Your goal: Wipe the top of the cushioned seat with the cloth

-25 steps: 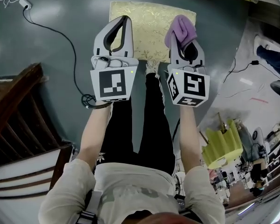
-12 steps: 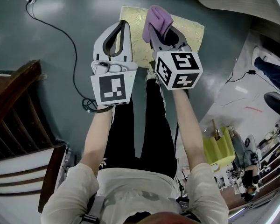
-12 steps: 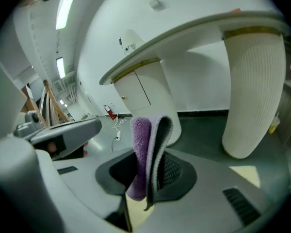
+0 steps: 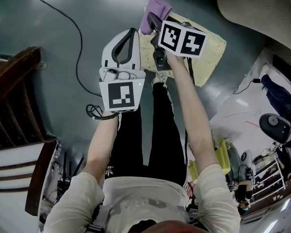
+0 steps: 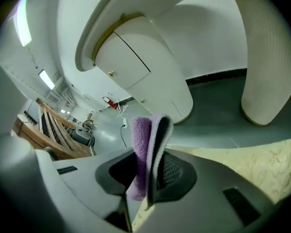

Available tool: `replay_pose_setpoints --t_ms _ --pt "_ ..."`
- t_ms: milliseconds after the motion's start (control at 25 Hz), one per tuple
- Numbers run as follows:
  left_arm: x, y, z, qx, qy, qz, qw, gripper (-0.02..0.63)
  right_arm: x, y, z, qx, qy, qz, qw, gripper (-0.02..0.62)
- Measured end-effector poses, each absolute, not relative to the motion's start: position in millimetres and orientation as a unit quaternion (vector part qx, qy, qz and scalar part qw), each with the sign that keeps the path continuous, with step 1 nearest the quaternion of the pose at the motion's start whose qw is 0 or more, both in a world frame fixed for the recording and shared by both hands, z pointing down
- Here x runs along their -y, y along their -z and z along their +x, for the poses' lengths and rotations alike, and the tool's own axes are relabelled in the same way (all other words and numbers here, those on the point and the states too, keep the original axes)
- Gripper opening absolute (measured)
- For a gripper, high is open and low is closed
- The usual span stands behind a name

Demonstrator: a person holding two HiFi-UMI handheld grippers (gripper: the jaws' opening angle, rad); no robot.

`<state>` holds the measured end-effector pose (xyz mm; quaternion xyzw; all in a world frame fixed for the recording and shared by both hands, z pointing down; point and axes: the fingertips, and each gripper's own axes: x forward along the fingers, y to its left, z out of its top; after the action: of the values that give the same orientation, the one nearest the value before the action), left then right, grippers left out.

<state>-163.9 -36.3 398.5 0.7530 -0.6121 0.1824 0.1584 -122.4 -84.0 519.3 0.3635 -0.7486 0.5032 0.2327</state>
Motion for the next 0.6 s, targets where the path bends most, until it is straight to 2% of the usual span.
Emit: replay_pose_setpoints --t_ms 120,320,600 --pt "31.0 -404.8 -169.2 0.617 -0.182 0.743 0.184 0.006 85.8 -530.9 -122.5 0.736 -0.514 0.364 0.249 0.094" --pt "25.5 -406.9 -171.5 0.618 -0.194 0.739 0.188 0.006 87.6 -539.4 -118.4 0.707 -0.548 0.37 0.25 0.094" --pt "30.2 -407.8 -168.5 0.62 -0.194 0.738 0.185 0.006 84.8 -534.5 -127.1 0.7 -0.59 0.336 0.22 0.092"
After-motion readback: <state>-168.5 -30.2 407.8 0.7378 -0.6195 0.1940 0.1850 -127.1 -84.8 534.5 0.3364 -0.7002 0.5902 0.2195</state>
